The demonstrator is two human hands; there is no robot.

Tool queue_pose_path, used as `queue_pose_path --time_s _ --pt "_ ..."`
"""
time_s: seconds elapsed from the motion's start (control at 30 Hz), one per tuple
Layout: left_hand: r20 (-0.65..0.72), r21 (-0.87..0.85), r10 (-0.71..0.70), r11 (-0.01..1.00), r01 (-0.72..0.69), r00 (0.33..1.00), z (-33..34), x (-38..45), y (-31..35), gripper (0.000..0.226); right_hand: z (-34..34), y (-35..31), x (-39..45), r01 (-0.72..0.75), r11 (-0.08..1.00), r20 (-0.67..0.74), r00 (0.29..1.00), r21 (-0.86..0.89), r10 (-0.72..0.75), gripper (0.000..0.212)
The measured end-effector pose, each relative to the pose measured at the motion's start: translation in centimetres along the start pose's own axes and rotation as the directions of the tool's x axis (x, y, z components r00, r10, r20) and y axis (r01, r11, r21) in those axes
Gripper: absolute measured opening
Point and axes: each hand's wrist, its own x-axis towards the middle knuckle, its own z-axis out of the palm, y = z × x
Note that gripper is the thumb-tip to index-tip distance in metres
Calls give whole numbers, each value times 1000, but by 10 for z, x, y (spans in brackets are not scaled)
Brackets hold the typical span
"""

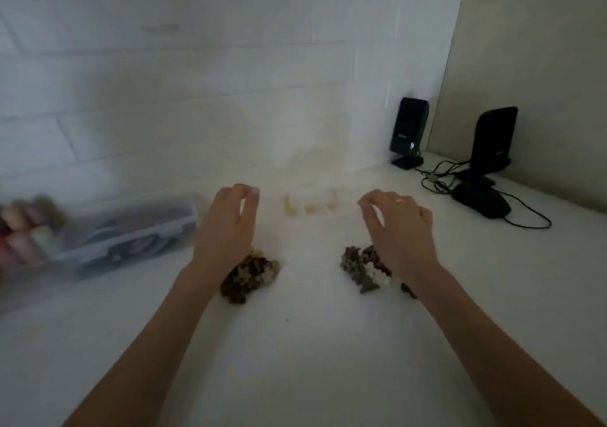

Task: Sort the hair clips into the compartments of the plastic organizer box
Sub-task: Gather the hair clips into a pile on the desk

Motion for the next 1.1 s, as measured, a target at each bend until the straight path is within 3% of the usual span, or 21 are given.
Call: queue_pose_path --time_s 0.1,0.2,0.33,0.6,0.83,1.1 --pt "-44 -277 -242 935 221 969 -12 -21 -23 31 -3 10 -27 -233 968 -78 967 97 241 26" --pt "86 -292 -381 874 389 920 -12 -30 -33 39 4 14 -43 -359 893 -33 924 270 382 26" --pt "137 -236 -371 888 394 918 -10 -36 -28 51 13 9 -45 -356 900 129 934 252 333 35" --pt "179 -165 -335 917 364 925 -8 -47 -18 46 13 7 -45 -241 889 182 966 389 182 32" --pt "186 -241 -295 911 334 937 -3 -54 -6 40 8 9 -45 -272 766 271 953 583 132 36" --pt "276 -206 -225 936 286 935 31 -67 33 43 12 24 -32 -371 549 164 907 749 389 48"
